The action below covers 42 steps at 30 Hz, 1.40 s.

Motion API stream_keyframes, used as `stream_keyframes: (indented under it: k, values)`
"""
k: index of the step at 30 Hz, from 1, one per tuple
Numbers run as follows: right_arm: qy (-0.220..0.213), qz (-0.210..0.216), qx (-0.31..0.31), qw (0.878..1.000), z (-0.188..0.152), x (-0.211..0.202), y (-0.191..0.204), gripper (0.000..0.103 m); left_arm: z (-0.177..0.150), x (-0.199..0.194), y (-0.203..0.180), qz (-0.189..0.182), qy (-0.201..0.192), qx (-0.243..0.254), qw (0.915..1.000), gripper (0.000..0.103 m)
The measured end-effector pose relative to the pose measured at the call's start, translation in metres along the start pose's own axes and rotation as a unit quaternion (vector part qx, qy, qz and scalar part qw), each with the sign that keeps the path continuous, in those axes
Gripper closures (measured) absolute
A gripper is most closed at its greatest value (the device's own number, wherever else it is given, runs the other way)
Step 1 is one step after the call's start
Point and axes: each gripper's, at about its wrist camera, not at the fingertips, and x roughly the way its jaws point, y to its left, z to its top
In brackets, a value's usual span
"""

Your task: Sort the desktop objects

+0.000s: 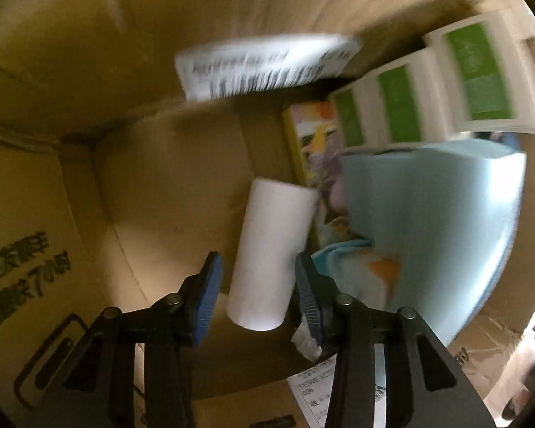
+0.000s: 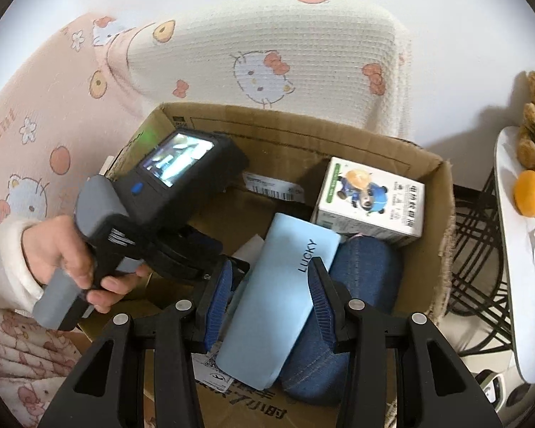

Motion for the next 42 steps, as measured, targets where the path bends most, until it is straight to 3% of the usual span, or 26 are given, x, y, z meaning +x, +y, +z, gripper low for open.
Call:
stream_keyframes:
  k: [2, 4, 11, 17, 20, 25, 29, 30, 32, 34, 35, 39, 42]
  values:
    - [-0.002, 0.000, -0.001, 1.000, 0.001, -0.006, 0.002, 0.062, 0.001, 0.006, 0.001, -0.021, 0.009, -0.006, 0.9997, 0.064]
    - [-0.002, 0.003, -0.005, 1.000, 0.001, -0.017, 0.008, 0.062, 0.000, 0.004, 0.001, -0.017, 0.004, -0.009, 0.9998, 0.065]
    - [0.002, 0.012, -0.016, 1.000, 0.008, -0.005, 0.018, 0.062, 0.001, -0.014, 0.013, 0.058, -0.049, -0.056, 0.9955, 0.077]
    - [0.004, 0.012, -0.019, 1.000, 0.013, -0.001, 0.023, 0.062, 0.001, -0.015, 0.015, 0.105, -0.065, -0.076, 0.9894, 0.076]
    - [0.007, 0.007, -0.016, 1.000, 0.015, -0.001, 0.024, 0.062, -0.006, -0.021, 0.012, 0.150, -0.080, -0.083, 0.9819, 0.076]
    - [0.018, -0.008, -0.022, 1.000, 0.016, 0.005, 0.030, 0.062, -0.031, -0.067, 0.004, 0.123, -0.144, -0.046, 0.9808, 0.073]
    - [0.028, 0.005, -0.018, 0.999, 0.017, 0.011, 0.034, 0.062, -0.062, -0.114, 0.013, 0.053, -0.206, -0.023, 0.9769, 0.073]
    - [0.031, 0.006, -0.018, 0.999, 0.017, 0.013, 0.036, 0.062, -0.054, -0.126, 0.016, 0.041, -0.217, -0.022, 0.9751, 0.073]
    - [0.034, 0.009, -0.018, 0.999, 0.019, 0.018, 0.042, 0.062, -0.066, -0.144, 0.032, 0.021, -0.243, -0.028, 0.9695, 0.073]
    - [0.039, 0.015, -0.019, 0.999, 0.021, 0.022, 0.048, 0.062, -0.077, -0.157, 0.052, 0.008, -0.272, -0.040, 0.9613, 0.083]
    - [0.041, 0.021, -0.020, 0.999, 0.022, 0.025, 0.053, 0.062, -0.080, -0.162, 0.043, 0.004, -0.282, -0.046, 0.9583, 0.088]
    - [0.054, 0.036, -0.022, 0.998, 0.026, 0.037, 0.068, 0.062, -0.098, -0.188, 0.089, -0.030, -0.311, -0.074, 0.9470, 0.092]
    - [0.053, 0.053, -0.019, 0.997, 0.031, 0.041, 0.078, 0.062, -0.117, -0.200, 0.118, -0.036, -0.340, -0.099, 0.9345, 0.093]
